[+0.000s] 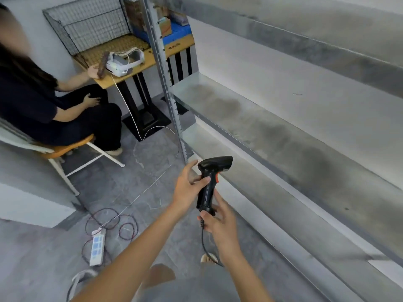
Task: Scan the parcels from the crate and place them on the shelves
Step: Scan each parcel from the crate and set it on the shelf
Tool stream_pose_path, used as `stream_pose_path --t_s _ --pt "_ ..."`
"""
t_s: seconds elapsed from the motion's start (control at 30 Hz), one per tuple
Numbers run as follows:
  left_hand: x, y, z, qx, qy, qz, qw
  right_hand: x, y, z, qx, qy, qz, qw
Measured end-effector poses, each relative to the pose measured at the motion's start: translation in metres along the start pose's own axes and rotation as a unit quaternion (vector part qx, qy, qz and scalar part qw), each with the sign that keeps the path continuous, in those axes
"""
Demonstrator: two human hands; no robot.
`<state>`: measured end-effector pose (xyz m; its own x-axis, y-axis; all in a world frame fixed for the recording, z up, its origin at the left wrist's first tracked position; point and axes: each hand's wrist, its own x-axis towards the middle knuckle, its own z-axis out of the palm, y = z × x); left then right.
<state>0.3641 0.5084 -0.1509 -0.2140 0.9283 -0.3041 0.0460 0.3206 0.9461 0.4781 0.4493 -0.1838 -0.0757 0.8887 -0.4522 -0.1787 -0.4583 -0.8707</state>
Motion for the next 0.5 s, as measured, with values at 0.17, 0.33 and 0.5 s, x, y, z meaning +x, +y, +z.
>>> stream_pose_path --t_s 0.17,0.33,0.5 --pt "0.053 -0.019 0.001 0.009 -0.055 -0.059 0.997 0.044 0.015 0.016 0.015 0.059 0.036 0.997" --pt "0.125 -0.032 0.011 0.067 -0.154 -0.087 0.982 0.096 0.021 0.036 0.016 0.164 0.037 0.986" --pt "0.196 -0.059 0.02 0.156 -0.272 -0.085 0.946 0.154 0.043 0.047 0.053 0.258 0.048 0.964"
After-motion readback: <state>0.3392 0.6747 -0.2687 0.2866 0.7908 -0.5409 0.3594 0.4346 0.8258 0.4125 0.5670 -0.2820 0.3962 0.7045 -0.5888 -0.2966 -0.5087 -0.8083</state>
